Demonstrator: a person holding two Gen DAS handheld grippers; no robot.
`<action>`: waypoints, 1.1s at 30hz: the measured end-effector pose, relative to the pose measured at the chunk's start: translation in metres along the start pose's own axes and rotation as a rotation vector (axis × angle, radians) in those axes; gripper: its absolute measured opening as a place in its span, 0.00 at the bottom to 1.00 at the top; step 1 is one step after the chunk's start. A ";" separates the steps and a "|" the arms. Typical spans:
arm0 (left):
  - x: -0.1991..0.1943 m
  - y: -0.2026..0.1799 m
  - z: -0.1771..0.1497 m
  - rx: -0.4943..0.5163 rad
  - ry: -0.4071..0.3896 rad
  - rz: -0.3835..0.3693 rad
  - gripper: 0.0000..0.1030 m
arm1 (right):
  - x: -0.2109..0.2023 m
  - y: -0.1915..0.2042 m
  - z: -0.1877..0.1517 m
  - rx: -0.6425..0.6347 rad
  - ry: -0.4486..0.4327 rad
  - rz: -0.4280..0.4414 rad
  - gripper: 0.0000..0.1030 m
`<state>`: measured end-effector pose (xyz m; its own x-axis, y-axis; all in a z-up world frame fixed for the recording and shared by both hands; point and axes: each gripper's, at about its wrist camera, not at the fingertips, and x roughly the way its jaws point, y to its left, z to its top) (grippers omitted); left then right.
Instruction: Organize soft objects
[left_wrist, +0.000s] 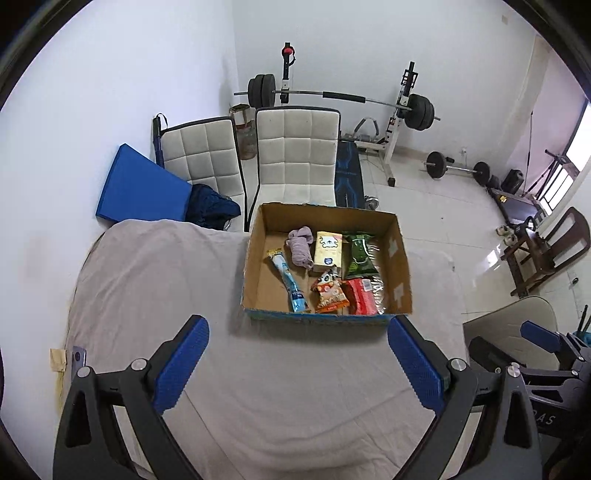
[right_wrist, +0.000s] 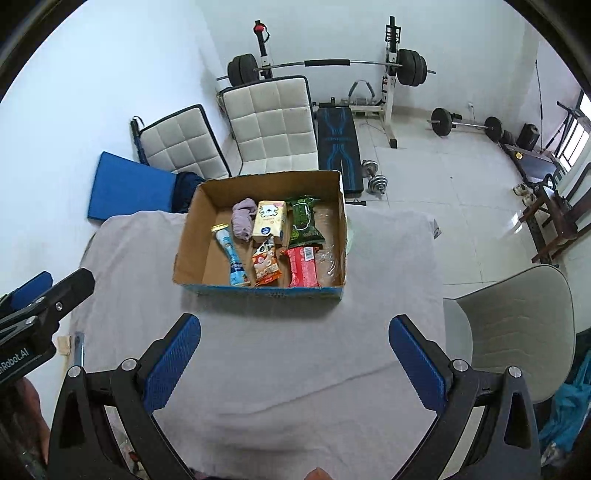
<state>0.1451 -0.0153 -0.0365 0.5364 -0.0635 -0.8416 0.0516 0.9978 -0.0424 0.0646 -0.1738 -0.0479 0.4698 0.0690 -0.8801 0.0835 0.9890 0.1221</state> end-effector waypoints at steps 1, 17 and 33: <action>-0.006 0.000 -0.003 -0.006 0.003 -0.008 0.97 | -0.009 0.001 -0.004 -0.004 -0.005 0.001 1.00; -0.055 0.001 -0.022 -0.020 -0.074 0.056 0.97 | -0.075 0.011 -0.031 -0.064 -0.057 -0.041 1.00; -0.042 0.004 -0.004 -0.031 -0.147 0.089 1.00 | -0.065 0.003 0.002 -0.039 -0.146 -0.086 1.00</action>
<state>0.1192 -0.0085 -0.0031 0.6555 0.0249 -0.7548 -0.0264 0.9996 0.0101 0.0363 -0.1756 0.0105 0.5852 -0.0334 -0.8102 0.0962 0.9950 0.0285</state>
